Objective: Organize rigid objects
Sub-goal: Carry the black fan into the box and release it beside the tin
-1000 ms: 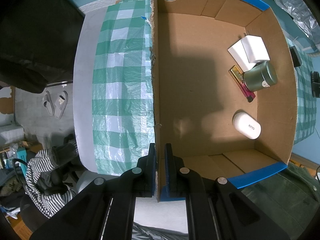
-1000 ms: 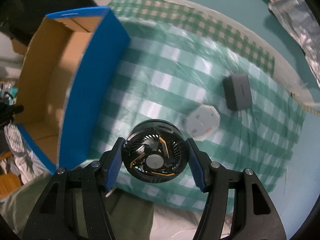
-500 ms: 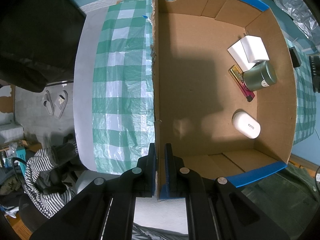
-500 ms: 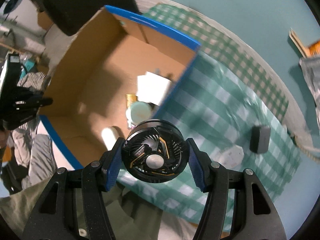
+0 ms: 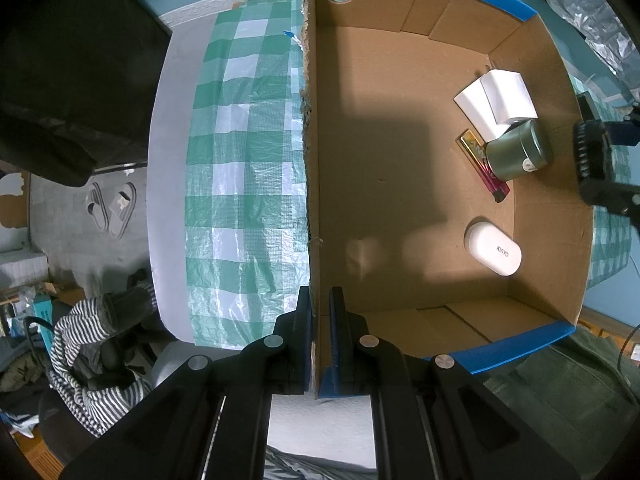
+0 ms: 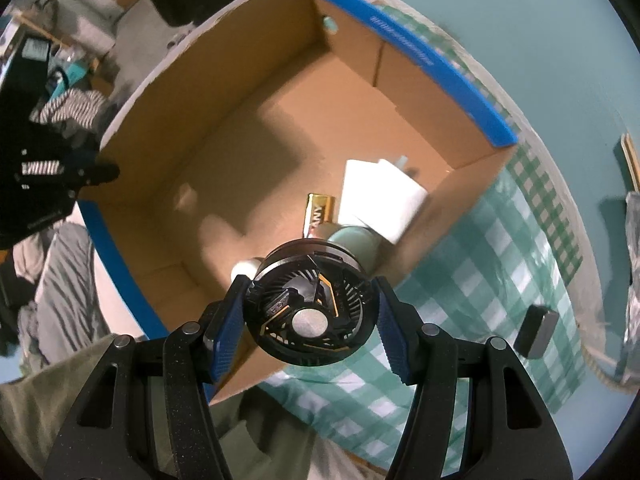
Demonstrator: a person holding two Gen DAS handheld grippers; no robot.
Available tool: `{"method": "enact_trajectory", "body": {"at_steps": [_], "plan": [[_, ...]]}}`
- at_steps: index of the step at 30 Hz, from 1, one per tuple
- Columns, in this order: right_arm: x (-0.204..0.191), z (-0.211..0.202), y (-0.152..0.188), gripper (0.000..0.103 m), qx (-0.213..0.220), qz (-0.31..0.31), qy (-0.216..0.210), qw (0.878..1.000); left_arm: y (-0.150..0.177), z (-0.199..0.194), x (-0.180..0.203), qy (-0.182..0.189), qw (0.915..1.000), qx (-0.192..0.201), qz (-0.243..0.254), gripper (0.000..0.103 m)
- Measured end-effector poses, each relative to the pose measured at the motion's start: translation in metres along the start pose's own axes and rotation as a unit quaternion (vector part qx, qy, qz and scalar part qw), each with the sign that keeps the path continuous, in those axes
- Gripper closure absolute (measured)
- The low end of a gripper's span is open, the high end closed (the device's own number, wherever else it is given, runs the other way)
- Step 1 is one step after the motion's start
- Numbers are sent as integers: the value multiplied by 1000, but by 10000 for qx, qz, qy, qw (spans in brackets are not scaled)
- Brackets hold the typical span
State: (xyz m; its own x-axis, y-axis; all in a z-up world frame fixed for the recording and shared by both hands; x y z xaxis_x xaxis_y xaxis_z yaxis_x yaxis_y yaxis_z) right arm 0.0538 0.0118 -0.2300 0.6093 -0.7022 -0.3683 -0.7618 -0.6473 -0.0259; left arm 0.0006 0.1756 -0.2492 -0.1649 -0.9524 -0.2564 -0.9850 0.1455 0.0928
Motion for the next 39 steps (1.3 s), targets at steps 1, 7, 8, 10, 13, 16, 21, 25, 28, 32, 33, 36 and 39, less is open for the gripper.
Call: {"method": "enact_trajectory", "body": {"at_steps": [1, 7, 8, 10, 13, 16, 21, 25, 28, 32, 33, 36, 39], "plan": [[-1, 3, 0, 41, -33, -35, -2, 10000, 0, 0, 0, 1, 10000, 2, 0, 96], [-5, 21, 2, 41, -301, -224, 76, 9993, 1, 0, 0, -2, 10000, 13, -2, 96], [-7, 24, 3, 41, -330, -261, 79, 9991, 1, 0, 0, -1, 10000, 14, -1, 96], [-8, 28, 4, 41, -381, -304, 82, 9988, 0, 0, 0, 2, 10000, 16, -3, 96], [-8, 35, 5, 41, -443, -337, 99, 9984, 0, 0, -1, 9, 10000, 20, -17, 96], [-8, 40, 5, 41, -487, -360, 136, 9981, 0, 0, -1, 6, 10000, 21, -16, 96], [-10, 44, 5, 41, -553, -408, 150, 9975, 0, 0, -1, 8, 10000, 21, -17, 96], [-10, 47, 5, 41, -573, -404, 164, 9974, 0, 1, -1, -1, 10000, 23, -6, 96], [-12, 48, 6, 41, -553, -418, 190, 9974, 0, 1, -1, -1, 10000, 24, -6, 96], [-11, 45, 6, 41, -502, -382, 115, 9979, 1, 1, -1, -10, 10000, 28, -1, 96], [-11, 43, 6, 41, -472, -386, 126, 9981, 1, 1, -1, -11, 10000, 25, -2, 96], [-10, 36, 5, 41, -391, -320, 107, 9987, 2, 1, -1, -21, 10000, 26, -1, 96], [-8, 26, 5, 41, -285, -233, 95, 9993, 2, 1, -1, -24, 10000, 24, -1, 96]]}}
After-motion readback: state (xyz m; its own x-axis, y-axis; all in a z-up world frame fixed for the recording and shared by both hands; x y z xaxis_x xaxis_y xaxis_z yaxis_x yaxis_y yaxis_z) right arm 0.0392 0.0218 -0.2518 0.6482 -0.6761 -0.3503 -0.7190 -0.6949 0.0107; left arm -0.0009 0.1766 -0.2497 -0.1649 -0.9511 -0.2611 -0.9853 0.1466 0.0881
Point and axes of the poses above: each gripper's, at about its wrist camera, not at the fingertips, and z roughly the way its jaws point, x to its right, y to its underside, the point moved 6 cm from there along z, roughly the way its jaws point, and after that the axes turned 14 degrees about -y, right-handed, at the moved point
